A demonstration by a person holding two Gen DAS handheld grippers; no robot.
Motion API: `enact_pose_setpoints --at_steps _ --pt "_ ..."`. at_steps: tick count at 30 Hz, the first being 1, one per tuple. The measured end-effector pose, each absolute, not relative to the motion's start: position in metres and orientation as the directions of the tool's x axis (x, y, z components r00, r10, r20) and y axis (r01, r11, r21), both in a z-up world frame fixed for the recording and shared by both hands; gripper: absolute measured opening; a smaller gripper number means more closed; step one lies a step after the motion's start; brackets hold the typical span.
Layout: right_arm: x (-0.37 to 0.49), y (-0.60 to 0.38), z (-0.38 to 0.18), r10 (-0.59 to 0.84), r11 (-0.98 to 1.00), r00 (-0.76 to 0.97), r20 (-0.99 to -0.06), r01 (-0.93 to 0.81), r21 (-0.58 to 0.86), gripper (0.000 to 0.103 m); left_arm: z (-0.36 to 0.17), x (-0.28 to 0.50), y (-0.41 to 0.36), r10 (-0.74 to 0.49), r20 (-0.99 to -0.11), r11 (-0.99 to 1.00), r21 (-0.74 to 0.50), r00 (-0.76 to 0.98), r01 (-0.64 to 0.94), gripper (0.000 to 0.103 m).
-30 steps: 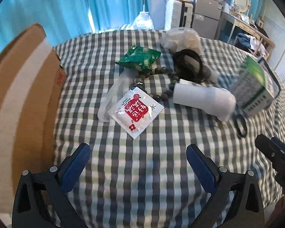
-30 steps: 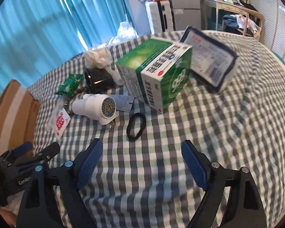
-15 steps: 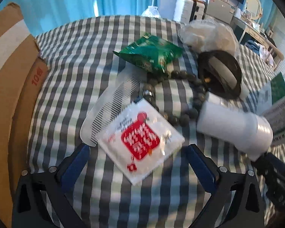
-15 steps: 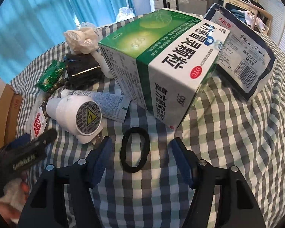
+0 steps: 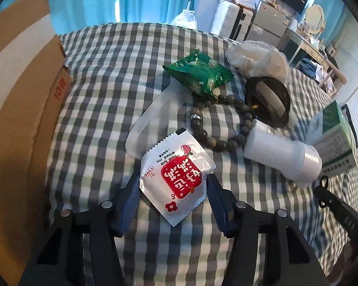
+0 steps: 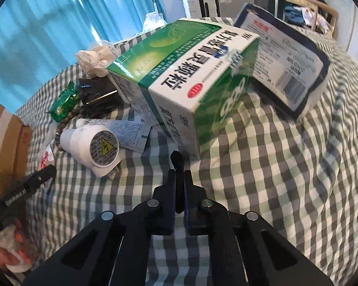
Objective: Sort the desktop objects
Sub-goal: 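Grasp the red-print sachet with the left tool while the right tool reaches the black hair tie, then carry the sachet and hair tie over the cardboard box and open both tools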
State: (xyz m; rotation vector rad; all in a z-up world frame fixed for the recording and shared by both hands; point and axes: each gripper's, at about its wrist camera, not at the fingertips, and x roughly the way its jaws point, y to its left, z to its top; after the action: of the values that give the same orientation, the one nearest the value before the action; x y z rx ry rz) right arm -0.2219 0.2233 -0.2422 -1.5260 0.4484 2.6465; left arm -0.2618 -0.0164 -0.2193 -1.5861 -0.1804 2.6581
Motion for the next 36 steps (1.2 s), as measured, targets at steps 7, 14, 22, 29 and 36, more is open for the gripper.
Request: enact_pose_setpoints --at_steps 7,14,22,29,36 --pt "-0.201 0.225 -0.226 -0.124 -0.948 -0.524 -0.842 -0.188 0.257 0.005 -0.196 -0.236 -0.013 0.114 -0.873 -0.991 -0.137 -0.473 0.013 0.055" --pt "-0.181 0.209 -0.204 -0.135 -0.954 -0.554 -0.822 -0.150 0.259 0.005 -0.162 -0.209 0.003 0.139 -0.854 -0.989 -0.142 -0.502 -0.031 0.055" --pt "-0.151 0.178 -0.173 -0.197 -0.951 -0.607 -0.770 -0.072 0.301 0.005 -0.130 -0.175 0.021 0.163 -0.824 -0.987 -0.135 -0.542 -0.092 0.055" --pt "-0.118 0.144 -0.133 -0.230 -0.955 -0.649 -0.725 0.006 0.297 0.005 -0.109 -0.147 0.009 0.173 -0.806 -0.985 -0.137 -0.566 -0.107 0.055" --pt "-0.105 0.097 -0.103 -0.276 -0.956 -0.660 -0.699 0.111 0.273 0.005 -0.080 -0.130 -0.026 0.186 -0.774 -0.980 -0.189 -0.606 -0.060 0.055"
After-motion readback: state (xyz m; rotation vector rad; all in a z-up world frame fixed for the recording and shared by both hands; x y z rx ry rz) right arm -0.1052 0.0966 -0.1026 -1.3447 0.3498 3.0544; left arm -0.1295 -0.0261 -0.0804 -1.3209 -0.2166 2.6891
